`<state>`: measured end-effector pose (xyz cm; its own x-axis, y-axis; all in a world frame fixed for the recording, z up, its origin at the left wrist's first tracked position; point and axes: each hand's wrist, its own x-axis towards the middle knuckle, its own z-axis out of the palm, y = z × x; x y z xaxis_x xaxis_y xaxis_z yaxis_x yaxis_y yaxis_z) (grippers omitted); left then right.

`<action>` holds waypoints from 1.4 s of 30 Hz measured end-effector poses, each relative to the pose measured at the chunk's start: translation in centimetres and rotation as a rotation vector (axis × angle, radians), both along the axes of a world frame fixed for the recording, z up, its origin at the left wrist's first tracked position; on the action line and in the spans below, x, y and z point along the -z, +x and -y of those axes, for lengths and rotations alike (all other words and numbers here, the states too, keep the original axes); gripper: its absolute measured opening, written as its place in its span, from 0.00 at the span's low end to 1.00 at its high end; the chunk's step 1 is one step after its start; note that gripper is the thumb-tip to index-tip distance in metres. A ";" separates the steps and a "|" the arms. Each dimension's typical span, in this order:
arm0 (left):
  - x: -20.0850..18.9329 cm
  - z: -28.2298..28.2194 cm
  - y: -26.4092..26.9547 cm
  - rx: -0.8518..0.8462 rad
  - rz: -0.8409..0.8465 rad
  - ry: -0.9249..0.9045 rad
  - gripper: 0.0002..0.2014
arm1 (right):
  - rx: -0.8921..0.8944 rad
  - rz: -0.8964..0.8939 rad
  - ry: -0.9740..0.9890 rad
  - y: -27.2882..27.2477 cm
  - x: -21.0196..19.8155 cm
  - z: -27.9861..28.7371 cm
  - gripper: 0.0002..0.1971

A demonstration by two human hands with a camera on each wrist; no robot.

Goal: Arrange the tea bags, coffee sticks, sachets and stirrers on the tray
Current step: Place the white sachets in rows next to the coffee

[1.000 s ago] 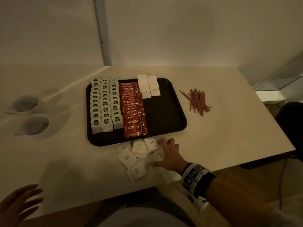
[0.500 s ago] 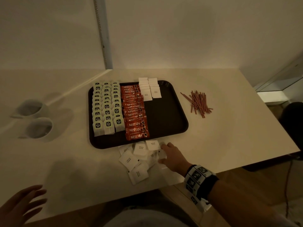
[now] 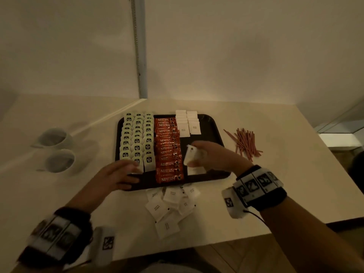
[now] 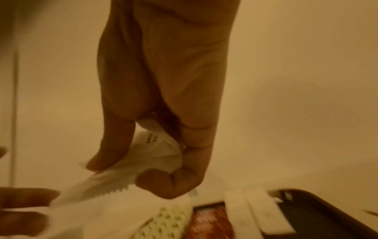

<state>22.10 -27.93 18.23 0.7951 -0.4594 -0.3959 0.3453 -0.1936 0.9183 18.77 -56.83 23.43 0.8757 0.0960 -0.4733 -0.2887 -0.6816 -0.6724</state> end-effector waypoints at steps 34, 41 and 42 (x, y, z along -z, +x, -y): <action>-3.0 13.0 6.0 -0.355 -0.217 -0.449 0.12 | 0.383 0.425 0.528 8.0 -0.7 0.1 0.17; -3.8 13.3 8.4 -0.478 0.038 -0.337 0.02 | 0.332 0.196 0.533 7.6 0.9 0.2 0.05; -3.9 13.3 8.6 -0.458 0.076 -0.316 0.04 | 0.353 0.181 0.593 7.5 1.3 0.2 0.06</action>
<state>30.73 -41.19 22.14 0.9622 -0.1474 -0.2289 0.2601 0.2495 0.9328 26.29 -57.02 22.17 0.9619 -0.0120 -0.2733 -0.2734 -0.0723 -0.9592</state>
